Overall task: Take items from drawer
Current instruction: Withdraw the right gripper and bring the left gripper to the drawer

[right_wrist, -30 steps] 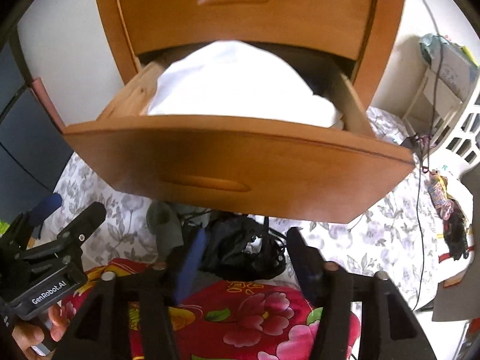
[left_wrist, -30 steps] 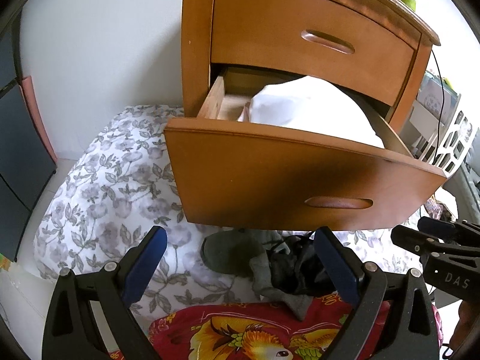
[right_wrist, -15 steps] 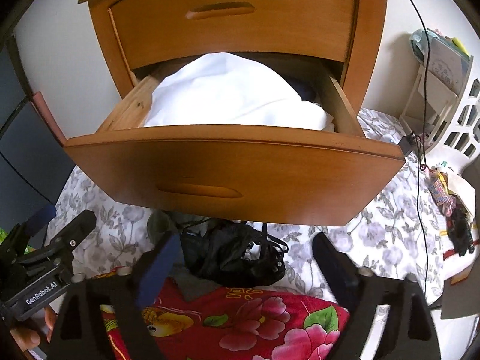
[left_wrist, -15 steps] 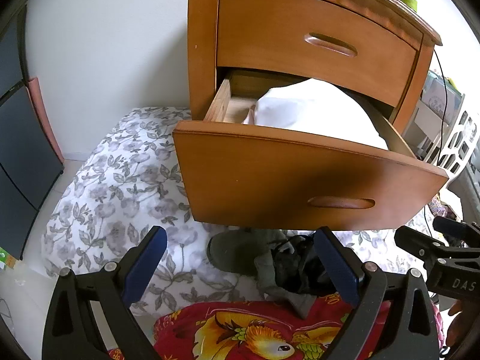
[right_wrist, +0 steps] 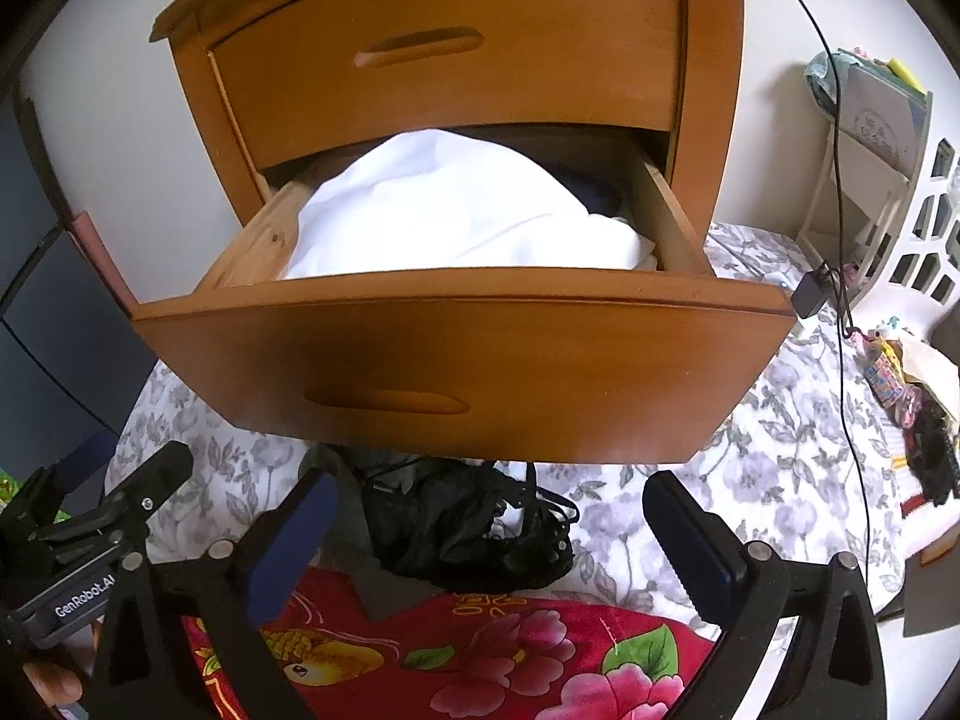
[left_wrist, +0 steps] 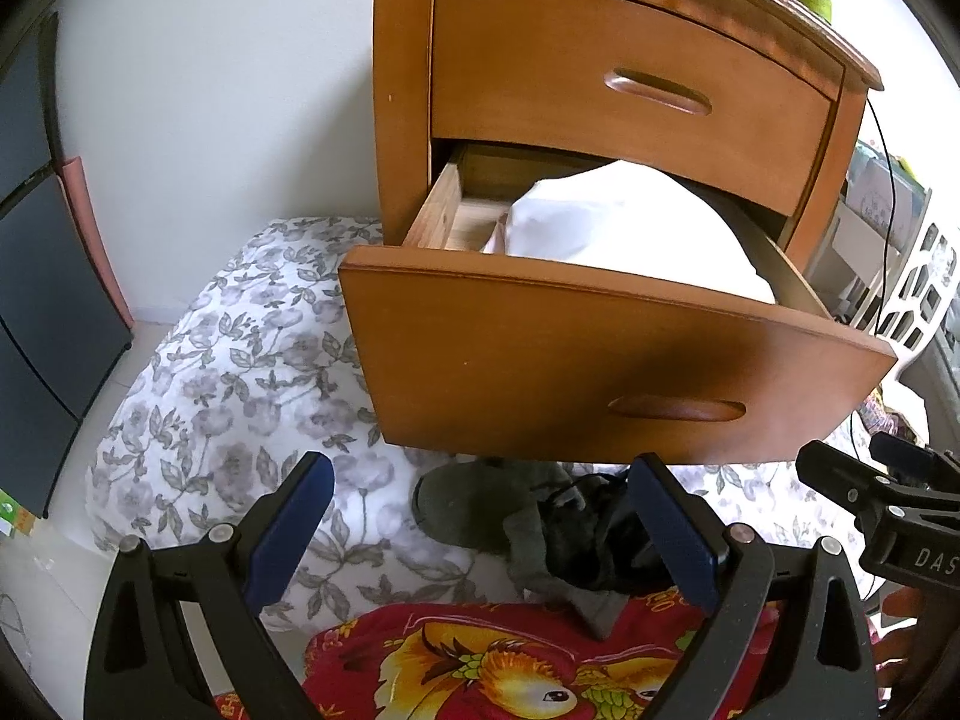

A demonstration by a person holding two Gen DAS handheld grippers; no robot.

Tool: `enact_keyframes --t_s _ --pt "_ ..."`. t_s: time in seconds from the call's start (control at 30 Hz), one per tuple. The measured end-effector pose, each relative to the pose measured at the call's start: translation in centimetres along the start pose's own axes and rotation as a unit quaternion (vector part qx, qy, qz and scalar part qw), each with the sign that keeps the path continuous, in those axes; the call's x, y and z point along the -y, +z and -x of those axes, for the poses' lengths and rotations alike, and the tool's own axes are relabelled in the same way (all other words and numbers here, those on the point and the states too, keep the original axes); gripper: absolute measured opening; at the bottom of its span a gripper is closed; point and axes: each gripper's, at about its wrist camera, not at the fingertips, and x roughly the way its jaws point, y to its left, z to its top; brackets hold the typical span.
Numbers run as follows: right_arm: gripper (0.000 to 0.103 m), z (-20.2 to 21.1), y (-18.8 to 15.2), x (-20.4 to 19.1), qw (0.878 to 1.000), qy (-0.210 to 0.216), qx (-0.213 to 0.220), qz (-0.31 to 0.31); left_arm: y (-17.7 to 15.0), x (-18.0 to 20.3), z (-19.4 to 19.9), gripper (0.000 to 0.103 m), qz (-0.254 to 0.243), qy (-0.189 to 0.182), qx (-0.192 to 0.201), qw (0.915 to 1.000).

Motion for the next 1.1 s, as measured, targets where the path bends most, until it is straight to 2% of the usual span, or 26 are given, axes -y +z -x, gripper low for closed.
enact_keyframes --t_s 0.33,0.67,0.87,0.97,1.1 --pt "0.103 -0.2 0.4 0.4 1.000 -0.002 0.009 0.002 1.5 0.0 0.5 0.099 0.011 0.001 0.004 0.9999" --pt "0.103 -0.3 0.4 0.9 1.000 0.002 0.010 0.002 3.8 1.2 1.3 0.099 -0.022 -0.008 0.007 0.9997" --pt "0.103 -0.5 0.3 1.2 1.000 0.006 0.008 -0.001 7.2 2.2 1.5 0.099 -0.041 -0.005 -0.005 0.9991" --pt "0.103 -0.3 0.4 1.7 1.000 0.009 0.015 -0.008 9.3 2.8 1.4 0.099 -0.049 -0.019 -0.014 0.9985" --pt "0.103 0.0 0.5 2.6 1.000 0.000 0.022 -0.020 11.8 3.8 0.8 0.099 -0.058 -0.018 -0.027 0.9978"
